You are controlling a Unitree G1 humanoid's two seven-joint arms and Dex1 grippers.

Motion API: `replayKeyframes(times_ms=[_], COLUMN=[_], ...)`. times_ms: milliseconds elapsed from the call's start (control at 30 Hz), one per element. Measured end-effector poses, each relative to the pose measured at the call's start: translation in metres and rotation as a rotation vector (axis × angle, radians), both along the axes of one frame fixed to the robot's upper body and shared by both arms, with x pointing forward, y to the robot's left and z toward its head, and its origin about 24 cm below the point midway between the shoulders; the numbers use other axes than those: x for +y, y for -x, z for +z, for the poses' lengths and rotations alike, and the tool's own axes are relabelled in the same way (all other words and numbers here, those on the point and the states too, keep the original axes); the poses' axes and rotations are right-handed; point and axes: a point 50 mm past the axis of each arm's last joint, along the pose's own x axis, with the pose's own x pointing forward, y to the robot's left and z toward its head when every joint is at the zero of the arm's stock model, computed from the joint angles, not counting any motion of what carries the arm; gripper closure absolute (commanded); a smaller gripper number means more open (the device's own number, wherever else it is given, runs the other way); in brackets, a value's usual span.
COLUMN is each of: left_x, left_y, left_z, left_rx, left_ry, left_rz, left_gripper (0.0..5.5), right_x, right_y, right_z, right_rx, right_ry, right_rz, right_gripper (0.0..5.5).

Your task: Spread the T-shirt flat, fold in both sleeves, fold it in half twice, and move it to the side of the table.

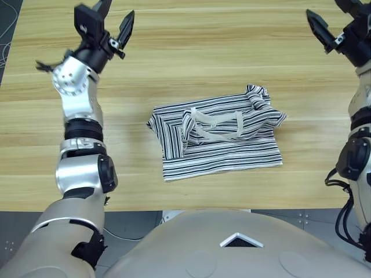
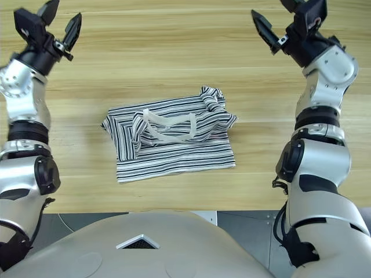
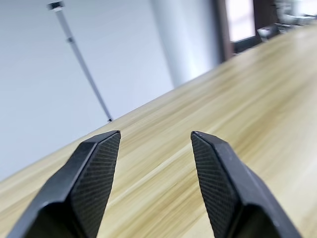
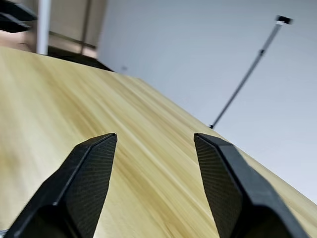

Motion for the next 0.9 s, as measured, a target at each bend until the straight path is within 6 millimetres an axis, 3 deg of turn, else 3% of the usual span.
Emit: replayKeyframes(times_ms=[67,200,300,400,700,900], left_x=[-0.011,-0.031,-0.047,-0.059,-0.08,-0.078], left_y=[0.006,0.024,0.039,0.057,0.071,0.076], left_z=[0.008,0.004,0.001,-0.002,-0.027,-0.04], left_rx=[0.086,0.345,0.557,0.715,0.935,0.995], left_ry=[-0.044,-0.105,-0.136,-0.171,-0.084,-0.073], left_rz=[-0.085,-0.212,-0.282,-0.319,-0.249,-0.211], left_gripper=[2.86,2.86,2.86,2.86,2.86,2.86], right_x=[0.012,0.03,0.042,0.059,0.077,0.08], right_y=[0.002,0.012,0.028,0.046,0.06,0.059], right_z=[-0.001,-0.006,-0.011,-0.003,-0.041,-0.058], right_rx=[0.073,0.211,0.353,0.445,0.6,0.607], right_ry=[0.065,0.166,0.22,0.303,0.439,0.476], right_rz=[0.14,0.339,0.48,0.607,0.675,0.653], right_gripper=[2.62,2.62,2.62,2.62,2.62,2.62])
